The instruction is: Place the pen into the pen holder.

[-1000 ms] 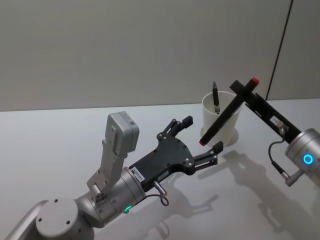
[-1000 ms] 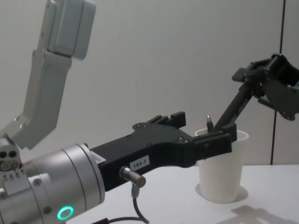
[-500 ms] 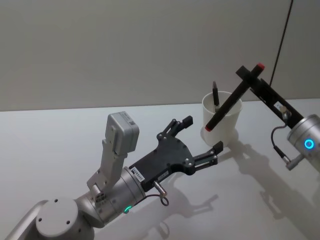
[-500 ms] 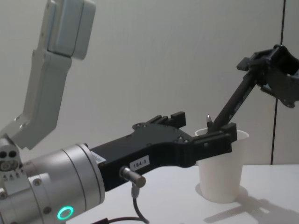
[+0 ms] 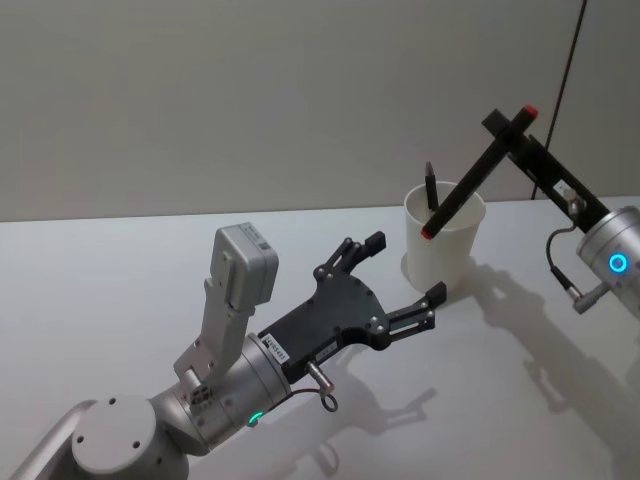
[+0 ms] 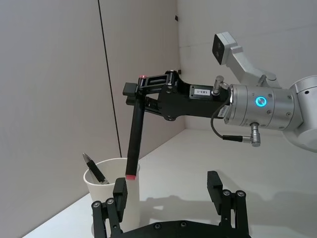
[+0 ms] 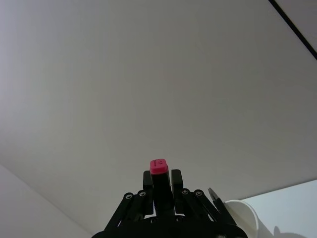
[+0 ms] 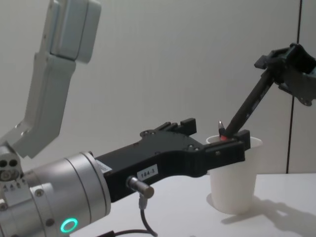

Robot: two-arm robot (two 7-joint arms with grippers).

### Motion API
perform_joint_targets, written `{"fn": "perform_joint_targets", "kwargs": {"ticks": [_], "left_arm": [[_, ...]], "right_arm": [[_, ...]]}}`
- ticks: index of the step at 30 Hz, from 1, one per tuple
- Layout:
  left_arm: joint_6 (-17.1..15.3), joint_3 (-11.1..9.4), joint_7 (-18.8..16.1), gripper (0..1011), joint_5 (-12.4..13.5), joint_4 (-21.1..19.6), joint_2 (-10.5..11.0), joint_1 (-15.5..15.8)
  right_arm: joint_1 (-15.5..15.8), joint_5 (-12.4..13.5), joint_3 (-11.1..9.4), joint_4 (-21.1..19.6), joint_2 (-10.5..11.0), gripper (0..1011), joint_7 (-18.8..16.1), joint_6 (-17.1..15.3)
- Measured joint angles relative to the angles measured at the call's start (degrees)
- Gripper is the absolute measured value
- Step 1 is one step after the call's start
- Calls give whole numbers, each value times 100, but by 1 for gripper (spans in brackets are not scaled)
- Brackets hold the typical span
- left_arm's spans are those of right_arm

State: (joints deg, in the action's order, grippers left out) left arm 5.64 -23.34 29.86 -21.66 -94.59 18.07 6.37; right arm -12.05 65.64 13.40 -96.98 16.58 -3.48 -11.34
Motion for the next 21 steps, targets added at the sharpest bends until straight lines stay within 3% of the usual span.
{"fn": "perform_joint_targets", "kwargs": {"ticks": [21], "left_arm": [[0,0,0,1003,0,0,0,0]], "right_arm": [[-300,-358,-10,423,-6,217,-160,136]]}}
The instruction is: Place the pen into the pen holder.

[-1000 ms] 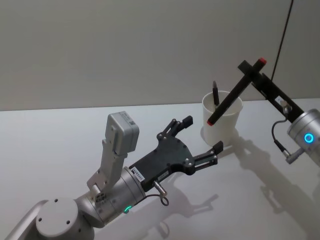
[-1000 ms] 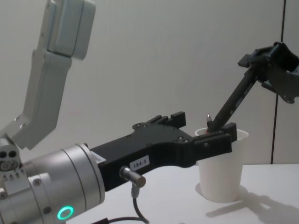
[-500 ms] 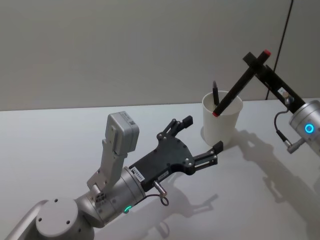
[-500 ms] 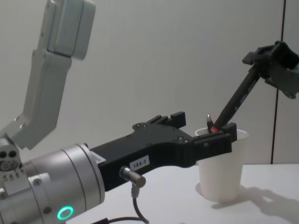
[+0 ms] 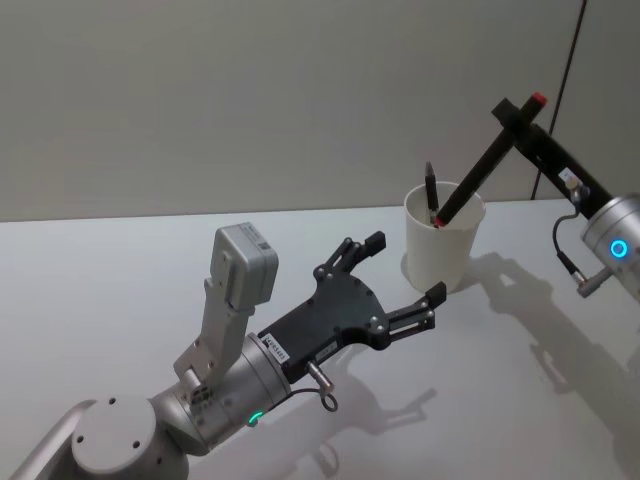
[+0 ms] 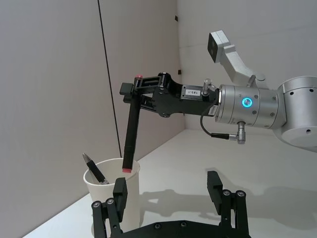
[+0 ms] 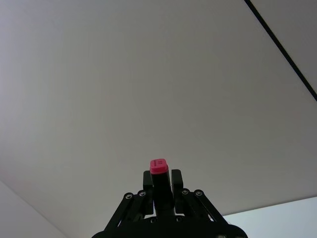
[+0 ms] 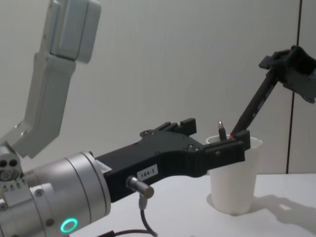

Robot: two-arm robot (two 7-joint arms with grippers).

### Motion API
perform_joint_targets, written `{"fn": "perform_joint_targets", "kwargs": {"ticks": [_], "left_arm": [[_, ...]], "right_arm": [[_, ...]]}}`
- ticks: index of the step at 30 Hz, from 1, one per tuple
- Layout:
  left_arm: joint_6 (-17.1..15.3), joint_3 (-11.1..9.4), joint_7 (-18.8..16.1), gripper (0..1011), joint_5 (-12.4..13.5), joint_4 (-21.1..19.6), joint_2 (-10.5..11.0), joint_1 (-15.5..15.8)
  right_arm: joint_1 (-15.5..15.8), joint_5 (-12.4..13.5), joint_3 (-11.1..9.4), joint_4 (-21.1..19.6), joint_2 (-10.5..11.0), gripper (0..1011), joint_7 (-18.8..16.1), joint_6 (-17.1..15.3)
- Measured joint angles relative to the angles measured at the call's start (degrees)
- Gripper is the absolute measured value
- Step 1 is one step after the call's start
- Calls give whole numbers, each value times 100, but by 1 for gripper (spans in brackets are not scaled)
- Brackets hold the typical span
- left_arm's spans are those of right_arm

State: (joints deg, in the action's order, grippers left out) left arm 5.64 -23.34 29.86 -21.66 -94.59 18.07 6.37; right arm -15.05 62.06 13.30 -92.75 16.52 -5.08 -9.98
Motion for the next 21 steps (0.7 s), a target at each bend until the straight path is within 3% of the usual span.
{"fn": "perform_joint_targets", "kwargs": {"ticks": [9,21], "left_arm": [[0,0,0,1003,0,0,0,0],[0,0,0,1003,0,0,0,0]], "right_arm": [[-64,-194,19,94,15,217,-71,16],[-120,-657,82,183,46,217,-240,36]]}}
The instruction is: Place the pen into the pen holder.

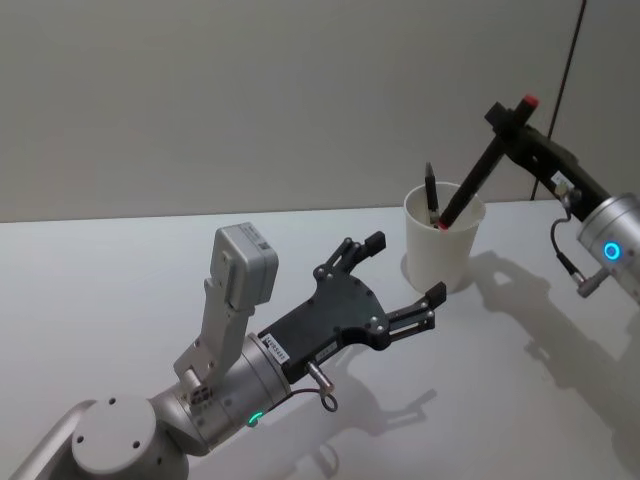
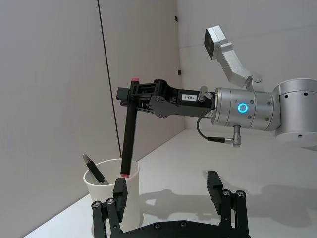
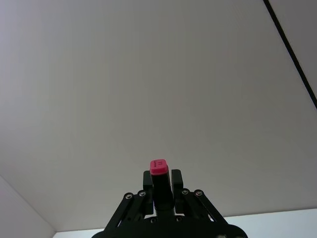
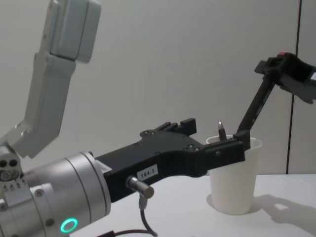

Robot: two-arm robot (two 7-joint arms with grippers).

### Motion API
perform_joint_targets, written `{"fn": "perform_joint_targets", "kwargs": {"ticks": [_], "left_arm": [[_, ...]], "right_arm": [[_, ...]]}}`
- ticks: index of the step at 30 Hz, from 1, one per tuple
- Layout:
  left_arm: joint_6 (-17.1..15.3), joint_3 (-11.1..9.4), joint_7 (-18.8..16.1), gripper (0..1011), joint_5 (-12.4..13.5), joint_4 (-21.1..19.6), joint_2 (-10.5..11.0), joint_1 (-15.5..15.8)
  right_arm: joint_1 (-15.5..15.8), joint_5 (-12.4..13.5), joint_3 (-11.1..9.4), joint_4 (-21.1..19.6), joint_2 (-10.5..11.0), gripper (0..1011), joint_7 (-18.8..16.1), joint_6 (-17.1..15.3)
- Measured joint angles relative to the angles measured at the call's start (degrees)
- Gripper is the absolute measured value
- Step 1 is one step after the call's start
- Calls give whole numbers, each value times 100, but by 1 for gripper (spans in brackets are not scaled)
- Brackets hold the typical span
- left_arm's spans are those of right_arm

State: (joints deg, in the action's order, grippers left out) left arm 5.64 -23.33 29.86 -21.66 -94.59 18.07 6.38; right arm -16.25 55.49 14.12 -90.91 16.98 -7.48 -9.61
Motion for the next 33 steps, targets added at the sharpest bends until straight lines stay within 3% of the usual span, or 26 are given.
{"fn": "perform_joint_targets", "kwargs": {"ticks": [11,24,31,33], "left_arm": [[0,0,0,1003,0,0,0,0],[0,0,0,1003,0,0,0,0],[0,0,-1,1003,0,0,0,0],[0,0,-1,1003,0,0,0,0]], "right_arm": [[-18,-630,85,38,40,217,-164,113],[-88,-1745,245,159,18,217,-319,389],[-141,-2203,327,258,-34,219,-342,537],[-150,-2283,342,275,-43,262,-346,564]]}}
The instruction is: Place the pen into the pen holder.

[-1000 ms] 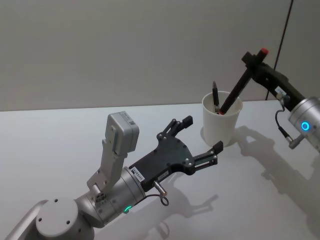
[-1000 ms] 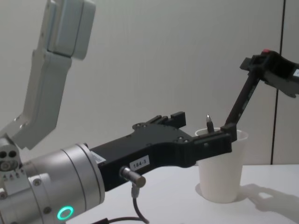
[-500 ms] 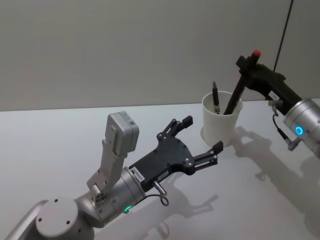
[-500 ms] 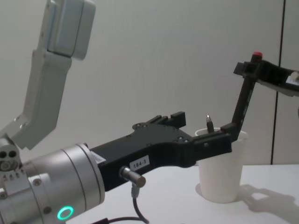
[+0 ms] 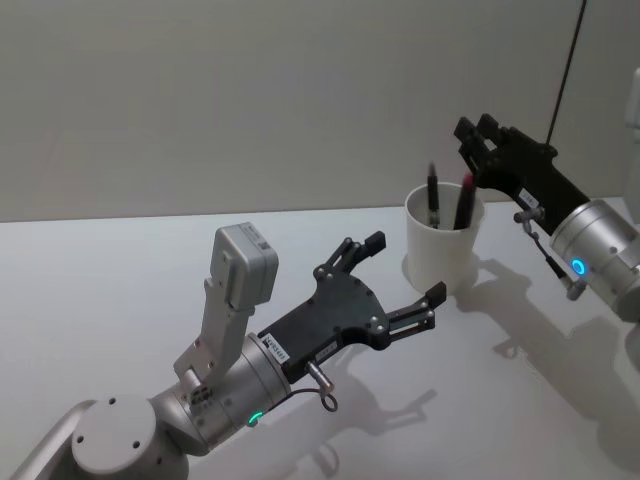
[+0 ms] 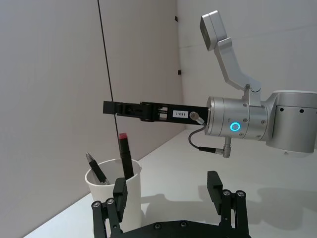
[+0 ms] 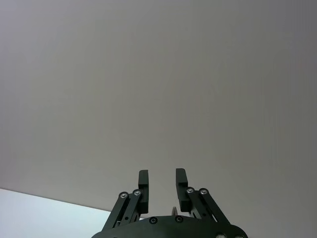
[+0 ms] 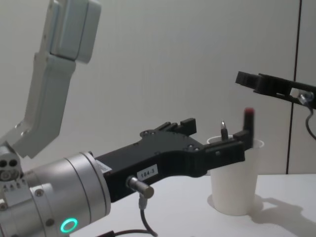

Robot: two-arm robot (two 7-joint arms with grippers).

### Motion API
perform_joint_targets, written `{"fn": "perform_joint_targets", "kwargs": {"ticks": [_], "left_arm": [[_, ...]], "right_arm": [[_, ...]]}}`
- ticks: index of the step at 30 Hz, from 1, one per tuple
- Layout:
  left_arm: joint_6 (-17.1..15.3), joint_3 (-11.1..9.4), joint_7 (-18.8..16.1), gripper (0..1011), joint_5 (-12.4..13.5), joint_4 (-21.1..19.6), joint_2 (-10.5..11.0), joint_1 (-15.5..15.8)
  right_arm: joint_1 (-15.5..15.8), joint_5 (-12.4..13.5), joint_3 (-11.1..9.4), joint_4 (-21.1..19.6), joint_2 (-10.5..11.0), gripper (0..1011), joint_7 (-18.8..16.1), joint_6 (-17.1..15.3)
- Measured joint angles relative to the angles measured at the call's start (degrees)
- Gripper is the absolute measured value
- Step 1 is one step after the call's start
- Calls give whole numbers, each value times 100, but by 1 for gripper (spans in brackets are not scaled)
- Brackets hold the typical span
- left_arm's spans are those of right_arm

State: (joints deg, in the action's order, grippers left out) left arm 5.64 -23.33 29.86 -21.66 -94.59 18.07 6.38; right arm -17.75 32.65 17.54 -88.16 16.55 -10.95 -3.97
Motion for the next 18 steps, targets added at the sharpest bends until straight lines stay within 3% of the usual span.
{"fn": "perform_joint_targets", "kwargs": {"ticks": [7,18], "left_arm": [[0,0,0,1002,0,0,0,0],[0,0,0,1003,0,0,0,0]], "right_arm": [[-28,-252,43,53,-29,498,-11,87],[-48,-426,72,88,-48,850,-19,146]]}}
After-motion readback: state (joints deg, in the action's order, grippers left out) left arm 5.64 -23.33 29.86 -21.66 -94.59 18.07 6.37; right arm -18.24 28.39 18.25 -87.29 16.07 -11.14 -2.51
